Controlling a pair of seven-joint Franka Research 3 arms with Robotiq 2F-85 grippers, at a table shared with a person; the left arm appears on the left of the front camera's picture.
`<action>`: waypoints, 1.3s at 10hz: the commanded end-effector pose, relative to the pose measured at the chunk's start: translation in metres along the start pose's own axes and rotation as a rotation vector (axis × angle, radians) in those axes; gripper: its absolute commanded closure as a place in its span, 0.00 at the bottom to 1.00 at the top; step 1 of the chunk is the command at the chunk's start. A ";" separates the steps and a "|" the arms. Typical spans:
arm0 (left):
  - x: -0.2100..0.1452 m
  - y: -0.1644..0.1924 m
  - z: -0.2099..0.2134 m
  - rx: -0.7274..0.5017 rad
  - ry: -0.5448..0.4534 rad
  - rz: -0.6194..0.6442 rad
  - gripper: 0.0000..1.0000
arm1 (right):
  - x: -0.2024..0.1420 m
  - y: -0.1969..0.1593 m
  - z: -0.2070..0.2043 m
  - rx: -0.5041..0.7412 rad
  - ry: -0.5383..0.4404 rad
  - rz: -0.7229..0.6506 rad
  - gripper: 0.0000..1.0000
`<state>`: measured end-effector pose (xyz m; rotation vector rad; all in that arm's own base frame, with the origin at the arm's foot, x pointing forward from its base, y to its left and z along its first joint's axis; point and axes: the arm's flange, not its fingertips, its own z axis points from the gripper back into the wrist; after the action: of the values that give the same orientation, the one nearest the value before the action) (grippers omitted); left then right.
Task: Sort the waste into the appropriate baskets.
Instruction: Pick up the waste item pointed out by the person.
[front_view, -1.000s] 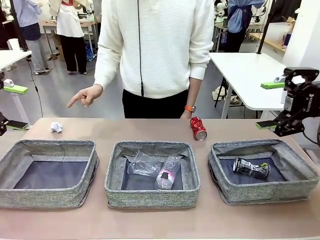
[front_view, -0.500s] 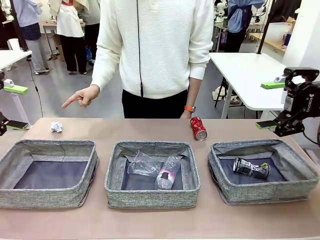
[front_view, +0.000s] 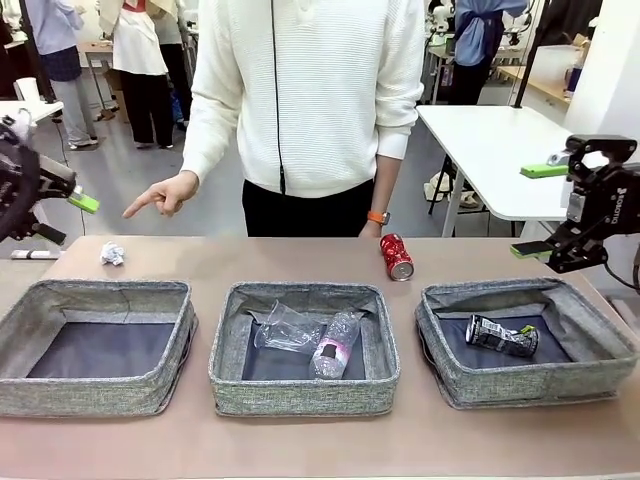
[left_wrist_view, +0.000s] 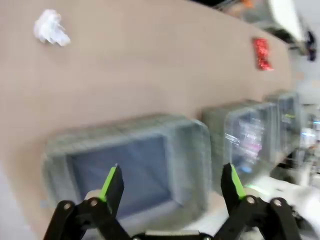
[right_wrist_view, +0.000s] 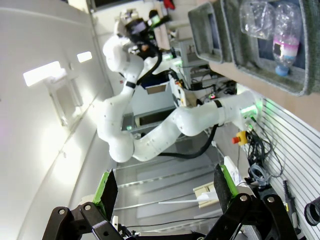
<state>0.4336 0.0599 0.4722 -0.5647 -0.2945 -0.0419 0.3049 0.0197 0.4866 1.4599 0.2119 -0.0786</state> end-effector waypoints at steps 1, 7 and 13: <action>0.007 0.016 -0.018 0.416 -0.163 -0.207 0.00 | 0.000 0.003 0.000 0.016 0.002 0.016 0.00; 0.016 0.011 -0.012 0.145 -0.034 -0.097 0.00 | 0.000 0.003 0.000 0.016 0.002 0.016 0.00; 0.100 0.052 -0.103 0.198 0.217 -0.072 0.00 | 0.000 0.003 0.000 0.016 0.002 0.016 0.00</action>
<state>0.5412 0.0507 0.3837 -0.3822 -0.1580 -0.1501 0.3049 0.0197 0.4867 1.4598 0.2116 -0.0785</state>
